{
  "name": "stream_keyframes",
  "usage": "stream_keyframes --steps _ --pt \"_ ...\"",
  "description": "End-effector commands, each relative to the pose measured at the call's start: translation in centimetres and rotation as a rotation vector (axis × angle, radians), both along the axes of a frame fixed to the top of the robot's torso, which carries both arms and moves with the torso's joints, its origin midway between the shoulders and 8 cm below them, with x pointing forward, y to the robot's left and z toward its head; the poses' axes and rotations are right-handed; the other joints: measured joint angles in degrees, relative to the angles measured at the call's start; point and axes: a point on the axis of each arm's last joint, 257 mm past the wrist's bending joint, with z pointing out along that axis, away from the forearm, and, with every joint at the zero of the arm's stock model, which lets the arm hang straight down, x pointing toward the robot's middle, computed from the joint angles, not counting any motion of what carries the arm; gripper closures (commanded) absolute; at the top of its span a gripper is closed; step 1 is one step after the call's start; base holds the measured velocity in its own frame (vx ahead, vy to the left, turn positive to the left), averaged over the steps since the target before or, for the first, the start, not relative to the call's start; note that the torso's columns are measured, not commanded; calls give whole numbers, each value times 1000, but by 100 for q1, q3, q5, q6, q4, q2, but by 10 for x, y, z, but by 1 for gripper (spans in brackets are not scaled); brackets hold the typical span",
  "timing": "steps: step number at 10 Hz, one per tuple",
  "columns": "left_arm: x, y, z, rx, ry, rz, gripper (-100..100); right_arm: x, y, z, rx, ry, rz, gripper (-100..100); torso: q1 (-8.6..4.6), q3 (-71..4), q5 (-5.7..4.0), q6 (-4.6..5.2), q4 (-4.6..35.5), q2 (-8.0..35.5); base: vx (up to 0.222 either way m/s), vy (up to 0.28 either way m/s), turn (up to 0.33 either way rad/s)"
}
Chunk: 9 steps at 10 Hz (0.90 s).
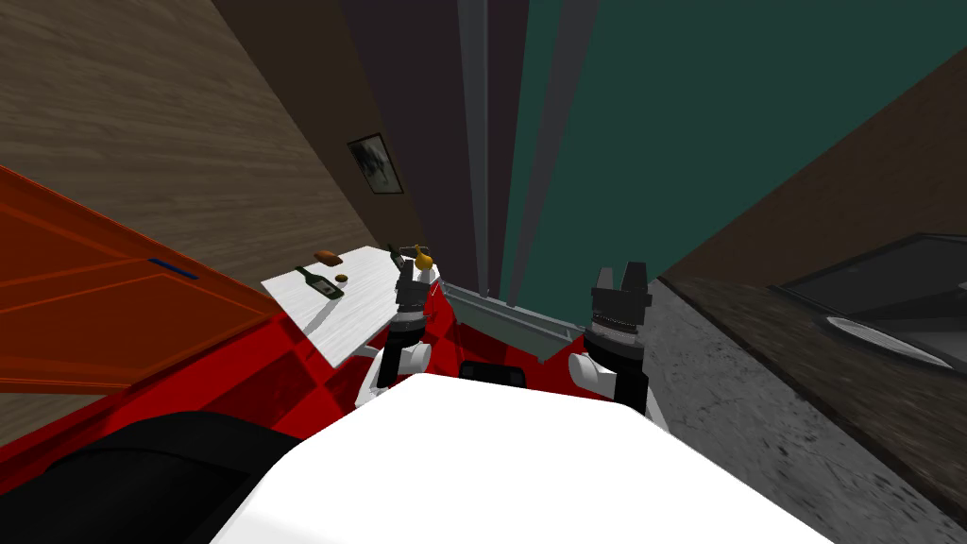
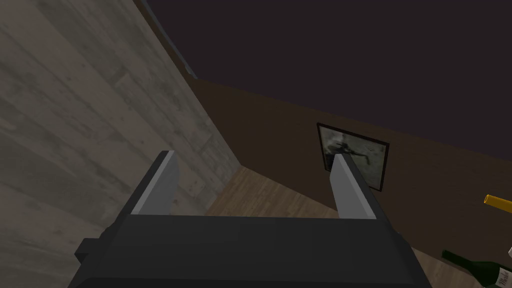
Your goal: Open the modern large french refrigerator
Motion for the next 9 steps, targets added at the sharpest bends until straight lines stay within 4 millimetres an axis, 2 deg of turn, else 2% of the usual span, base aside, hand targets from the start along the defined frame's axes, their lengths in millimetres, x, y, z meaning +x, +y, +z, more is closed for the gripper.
stream_keyframes --steps 1,9 --pt "0 0 0 0 0 0 0 0 0 0 0 0 0 0 0 -467 0 0 235 232 0 0 0" --pt "0 0 0 0 0 0 0 0 0 0 0 0 0 0 0 -7073 0 0 3537 3539 0 0 0"
